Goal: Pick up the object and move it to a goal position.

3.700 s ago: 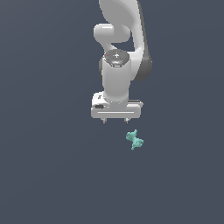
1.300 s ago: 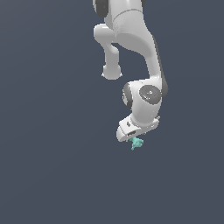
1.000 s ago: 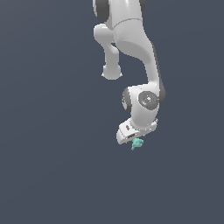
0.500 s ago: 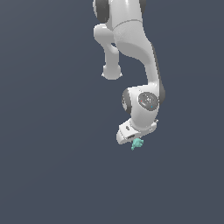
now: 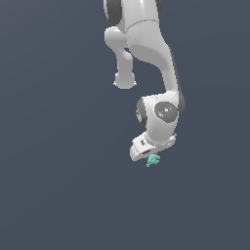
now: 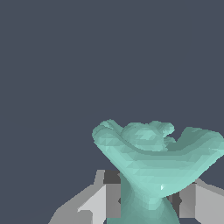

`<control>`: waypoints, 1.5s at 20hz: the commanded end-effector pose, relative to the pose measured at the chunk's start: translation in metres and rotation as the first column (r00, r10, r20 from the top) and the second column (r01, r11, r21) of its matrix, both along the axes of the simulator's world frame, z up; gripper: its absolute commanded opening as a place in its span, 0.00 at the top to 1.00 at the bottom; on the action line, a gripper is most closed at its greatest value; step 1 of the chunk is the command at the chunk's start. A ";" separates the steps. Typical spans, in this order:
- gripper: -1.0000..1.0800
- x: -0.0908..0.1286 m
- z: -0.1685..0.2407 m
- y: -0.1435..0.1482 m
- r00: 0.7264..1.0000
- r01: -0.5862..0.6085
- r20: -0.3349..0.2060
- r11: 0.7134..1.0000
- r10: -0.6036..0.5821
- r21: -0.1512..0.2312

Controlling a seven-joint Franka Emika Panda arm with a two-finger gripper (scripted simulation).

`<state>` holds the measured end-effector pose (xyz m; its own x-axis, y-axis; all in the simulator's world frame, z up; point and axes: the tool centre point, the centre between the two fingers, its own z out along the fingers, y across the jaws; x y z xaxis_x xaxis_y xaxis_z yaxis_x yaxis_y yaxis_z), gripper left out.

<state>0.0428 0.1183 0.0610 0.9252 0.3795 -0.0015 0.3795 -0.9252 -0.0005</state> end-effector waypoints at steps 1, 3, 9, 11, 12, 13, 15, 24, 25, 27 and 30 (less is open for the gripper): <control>1.00 0.002 0.010 -0.001 1.000 0.000 0.002 1.000 0.000 0.000; 1.00 0.005 0.020 -0.002 1.000 0.000 0.002 1.000 0.000 0.000; 1.00 0.015 0.066 -0.007 1.000 0.000 0.002 1.000 0.000 0.000; 1.00 0.019 0.085 -0.009 1.000 -0.001 0.002 1.000 0.001 0.001; 1.00 0.021 0.095 -0.010 1.000 -0.001 0.002 1.000 0.001 0.001; 1.00 0.024 0.105 -0.011 1.000 -0.001 0.002 1.000 0.001 0.001; 1.00 0.028 0.125 -0.013 1.000 -0.001 0.002 1.000 0.001 0.001; 1.00 0.051 0.214 -0.022 1.000 -0.001 0.002 1.000 0.001 0.001; 1.00 0.053 0.223 -0.023 1.000 -0.001 0.002 1.000 0.001 0.001; 1.00 0.057 0.238 -0.025 1.000 0.000 0.001 1.000 0.000 0.001; 1.00 0.063 0.258 -0.027 1.000 0.000 0.001 1.000 0.000 0.001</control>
